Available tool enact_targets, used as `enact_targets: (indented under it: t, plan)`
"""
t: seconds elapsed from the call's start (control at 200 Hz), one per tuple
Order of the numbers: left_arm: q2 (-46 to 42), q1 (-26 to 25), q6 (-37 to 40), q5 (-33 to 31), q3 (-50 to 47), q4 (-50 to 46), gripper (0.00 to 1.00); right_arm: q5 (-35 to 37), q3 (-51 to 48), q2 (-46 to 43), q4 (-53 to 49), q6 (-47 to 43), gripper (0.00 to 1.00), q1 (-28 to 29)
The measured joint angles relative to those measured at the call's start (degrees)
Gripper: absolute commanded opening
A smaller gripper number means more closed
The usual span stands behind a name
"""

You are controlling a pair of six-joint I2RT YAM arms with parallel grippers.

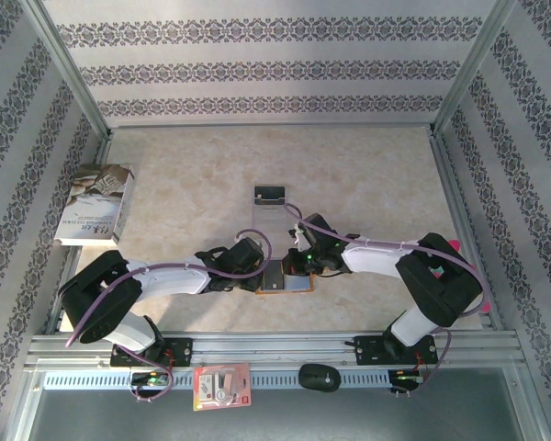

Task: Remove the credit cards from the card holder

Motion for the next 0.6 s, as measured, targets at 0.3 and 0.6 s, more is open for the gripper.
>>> enact_targets:
  t: [0.3,0.6]
  plan:
    - [-0.3,0.0,-0.4,-0.1,-0.6,0.8,0.33,6.2,-0.5,-3.1,-6.2,-1.1,0.00,-0.6]
    - [-0.4,0.0,-0.5,-0.1,-0.7,1.0,0.33,6.9,-0.5,-4.8,-8.0,-2.8,0.29,-0.7]
